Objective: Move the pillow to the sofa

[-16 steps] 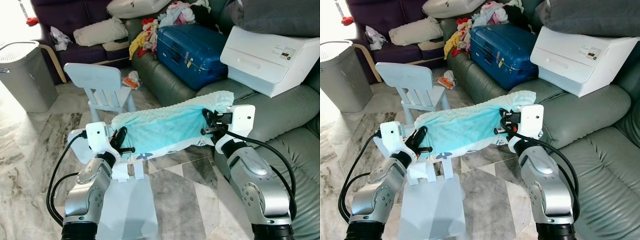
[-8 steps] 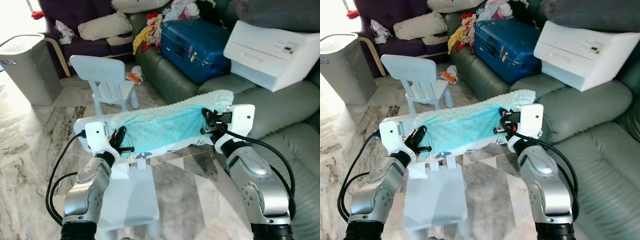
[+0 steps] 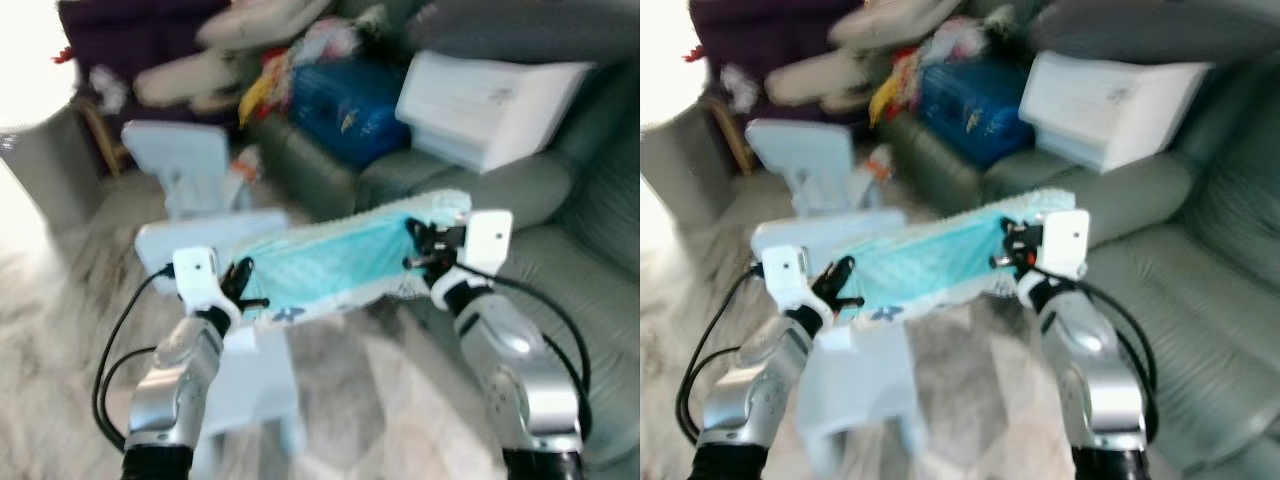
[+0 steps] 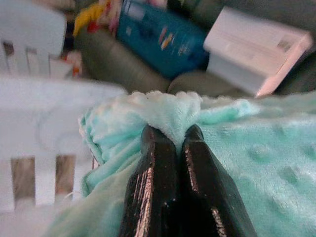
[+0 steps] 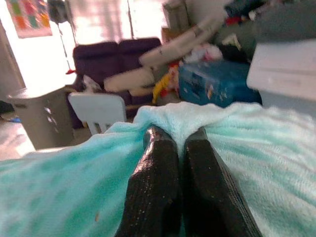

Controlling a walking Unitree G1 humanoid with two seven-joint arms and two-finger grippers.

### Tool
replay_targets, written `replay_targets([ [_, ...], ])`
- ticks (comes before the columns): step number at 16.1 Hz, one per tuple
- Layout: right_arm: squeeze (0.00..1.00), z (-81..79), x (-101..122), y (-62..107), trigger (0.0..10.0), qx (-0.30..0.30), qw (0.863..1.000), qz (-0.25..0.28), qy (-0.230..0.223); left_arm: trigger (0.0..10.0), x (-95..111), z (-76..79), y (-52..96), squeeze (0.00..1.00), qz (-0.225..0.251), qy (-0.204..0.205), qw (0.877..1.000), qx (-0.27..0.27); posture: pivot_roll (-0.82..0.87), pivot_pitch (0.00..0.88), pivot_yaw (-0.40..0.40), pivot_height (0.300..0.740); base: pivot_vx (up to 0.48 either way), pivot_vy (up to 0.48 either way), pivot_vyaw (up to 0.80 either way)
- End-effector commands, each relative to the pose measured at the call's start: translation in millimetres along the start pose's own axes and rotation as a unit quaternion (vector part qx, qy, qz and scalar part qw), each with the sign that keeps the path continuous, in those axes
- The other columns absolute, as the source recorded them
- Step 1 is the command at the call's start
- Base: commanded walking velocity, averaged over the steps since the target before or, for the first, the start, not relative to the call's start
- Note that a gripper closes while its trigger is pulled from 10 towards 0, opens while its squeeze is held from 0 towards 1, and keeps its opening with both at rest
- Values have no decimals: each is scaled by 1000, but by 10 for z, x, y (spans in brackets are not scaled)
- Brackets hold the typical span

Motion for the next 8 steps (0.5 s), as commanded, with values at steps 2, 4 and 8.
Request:
replay_targets([
  [2, 0, -68, 95, -36, 10000, 11, 1000, 17, 4, 10000, 32, -63, 6, 0, 8, -3, 1000, 13, -185, 0, 18, 740, 0, 0, 0],
  [4, 0, -65, 89, -36, 10000, 9, 1000, 16, 4, 10000, 63, -119, -21, 0, 10, -7, 1000, 20, -187, 0, 20, 740, 0, 0, 0],
  [8, 0, -59, 82, -35, 10000, 6, 1000, 13, 3, 10000, 142, -241, -64, 0, 21, -28, 999, 39, -188, 0, 24, 740, 0, 0, -753],
])
Point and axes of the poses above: a point about 5 cm out from each wrist's last joint towards the gripper, its own y axis pointing back from the gripper into the wrist, its own x axis along the axis of the wrist's last joint, z = x × y, the point moved 5 cm from there along -y, pointing out of the wrist towards the gripper, and after that the axes turned 15 degrees about -y, right-handed, at the moved point
